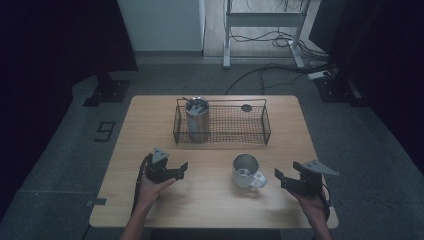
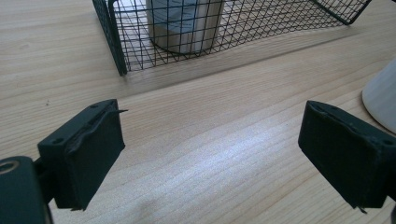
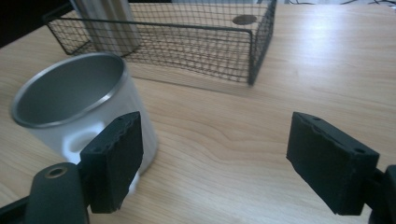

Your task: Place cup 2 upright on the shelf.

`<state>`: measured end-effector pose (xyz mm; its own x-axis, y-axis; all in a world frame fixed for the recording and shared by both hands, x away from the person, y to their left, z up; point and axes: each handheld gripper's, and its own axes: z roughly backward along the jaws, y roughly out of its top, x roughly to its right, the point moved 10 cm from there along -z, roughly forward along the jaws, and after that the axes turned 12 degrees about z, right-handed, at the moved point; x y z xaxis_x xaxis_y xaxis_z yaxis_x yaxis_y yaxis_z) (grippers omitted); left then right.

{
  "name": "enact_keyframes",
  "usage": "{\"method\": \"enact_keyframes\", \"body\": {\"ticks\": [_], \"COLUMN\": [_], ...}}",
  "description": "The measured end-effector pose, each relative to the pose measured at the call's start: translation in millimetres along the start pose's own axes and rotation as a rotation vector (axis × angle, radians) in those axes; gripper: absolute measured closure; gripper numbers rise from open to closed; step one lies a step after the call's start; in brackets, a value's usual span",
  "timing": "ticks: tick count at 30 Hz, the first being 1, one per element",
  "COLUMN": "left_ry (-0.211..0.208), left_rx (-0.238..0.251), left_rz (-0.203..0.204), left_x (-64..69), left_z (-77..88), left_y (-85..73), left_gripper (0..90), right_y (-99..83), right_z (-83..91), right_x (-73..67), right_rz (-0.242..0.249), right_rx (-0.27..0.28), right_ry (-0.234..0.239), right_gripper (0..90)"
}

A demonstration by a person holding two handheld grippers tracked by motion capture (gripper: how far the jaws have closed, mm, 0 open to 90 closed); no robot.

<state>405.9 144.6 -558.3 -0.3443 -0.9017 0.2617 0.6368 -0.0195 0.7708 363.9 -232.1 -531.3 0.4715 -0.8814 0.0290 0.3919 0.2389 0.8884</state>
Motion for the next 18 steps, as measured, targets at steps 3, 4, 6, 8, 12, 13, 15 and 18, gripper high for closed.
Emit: {"method": "enact_keyframes", "body": {"ticks": [3, 4, 6, 8, 12, 13, 15, 18], "left_ry": [-0.008, -0.008, -0.010, -0.012, -0.012, -0.012, -0.018, -0.028], "left_rx": [0.003, 0.003, 0.002, 0.005, 0.008, 0.009, 0.013, 0.005], "left_rz": [-0.010, -0.010, -0.006, -0.001, 0.008, 0.010, 0.014, 0.002], "left_x": [0.7, 0.7, 0.3, -1.0, -3.4, -3.8, -3.5, -1.0], "left_z": [0.5, 0.5, 0.8, 1.5, 2.9, 3.5, 4.2, 3.9], "left_y": [0.0, 0.0, -0.1, 0.8, 2.2, 2.4, 2.4, -0.3], "left_gripper": [6.7, 6.7, 6.7, 6.7, 6.8, 6.9, 6.9, 6.9], "right_y": [12.6, 12.6, 20.9, 27.8, 37.0, 38.6, 41.6, 46.2], "right_z": [-0.8, -0.8, -2.1, -3.0, -9.0, -11.4, -15.0, -17.9], "right_x": [-8.4, -8.4, -14.3, -20.8, -34.7, -37.9, -44.2, -51.8], "right_rz": [0.018, 0.018, 0.026, 0.038, 0.059, 0.063, 0.065, 0.068], "right_rx": [0.025, 0.025, 0.035, 0.040, 0.041, 0.042, 0.047, 0.055], "right_ry": [0.013, 0.013, 0.033, 0.046, 0.079, 0.085, 0.099, 0.117], "right_gripper": [18.3, 18.3, 18.1, 17.8, 16.7, 16.5, 16.4, 16.3]}}
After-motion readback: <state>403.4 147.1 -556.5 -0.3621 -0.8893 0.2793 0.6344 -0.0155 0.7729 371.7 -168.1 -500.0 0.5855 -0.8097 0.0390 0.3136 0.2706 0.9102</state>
